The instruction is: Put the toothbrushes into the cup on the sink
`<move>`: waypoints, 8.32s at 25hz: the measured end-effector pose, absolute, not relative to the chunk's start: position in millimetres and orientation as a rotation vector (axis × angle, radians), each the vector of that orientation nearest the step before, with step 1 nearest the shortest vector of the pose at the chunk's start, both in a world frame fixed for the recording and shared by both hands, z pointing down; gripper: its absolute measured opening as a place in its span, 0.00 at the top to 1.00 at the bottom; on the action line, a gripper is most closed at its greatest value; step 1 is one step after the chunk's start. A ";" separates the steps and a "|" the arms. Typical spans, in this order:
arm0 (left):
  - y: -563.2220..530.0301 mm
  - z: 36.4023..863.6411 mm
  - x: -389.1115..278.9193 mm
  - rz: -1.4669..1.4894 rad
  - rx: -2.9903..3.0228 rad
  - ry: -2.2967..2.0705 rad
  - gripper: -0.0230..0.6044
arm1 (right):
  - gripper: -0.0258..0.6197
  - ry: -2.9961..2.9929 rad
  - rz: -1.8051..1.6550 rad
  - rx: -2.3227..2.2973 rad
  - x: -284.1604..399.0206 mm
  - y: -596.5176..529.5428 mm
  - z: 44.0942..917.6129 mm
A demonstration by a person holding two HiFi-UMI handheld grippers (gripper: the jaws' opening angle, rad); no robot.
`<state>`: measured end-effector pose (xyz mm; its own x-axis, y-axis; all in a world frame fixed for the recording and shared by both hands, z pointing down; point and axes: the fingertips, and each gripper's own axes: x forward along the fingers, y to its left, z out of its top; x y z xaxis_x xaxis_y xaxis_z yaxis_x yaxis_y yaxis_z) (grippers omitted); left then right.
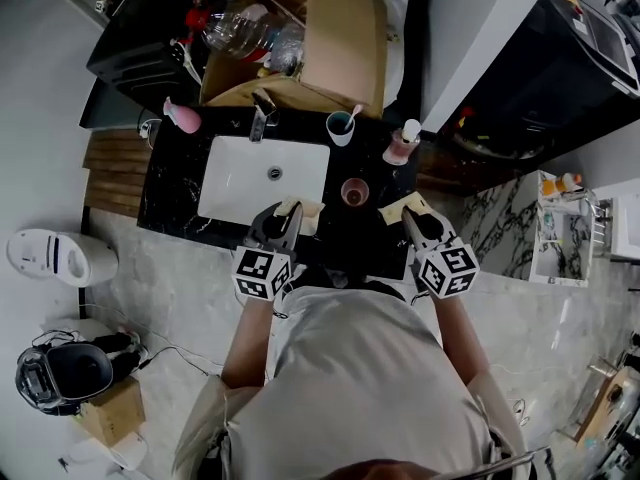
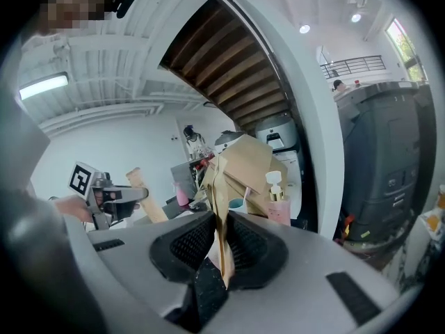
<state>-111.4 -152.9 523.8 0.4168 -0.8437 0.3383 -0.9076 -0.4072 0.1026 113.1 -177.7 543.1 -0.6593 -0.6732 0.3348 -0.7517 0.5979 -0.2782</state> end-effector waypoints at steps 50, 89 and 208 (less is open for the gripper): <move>-179.7 555.6 -172.6 0.379 2.342 -1.426 0.91 | 0.84 -2.486 0.585 1.078 15.6 -241.2 655.8; -187.8 530.2 -131.1 0.361 2.505 -1.330 0.91 | 0.75 -2.414 0.683 1.299 85.6 -207.6 643.3; -128.2 545.7 -94.0 0.412 2.403 -1.502 0.84 | 0.88 -2.648 0.458 1.114 112.5 -157.4 532.6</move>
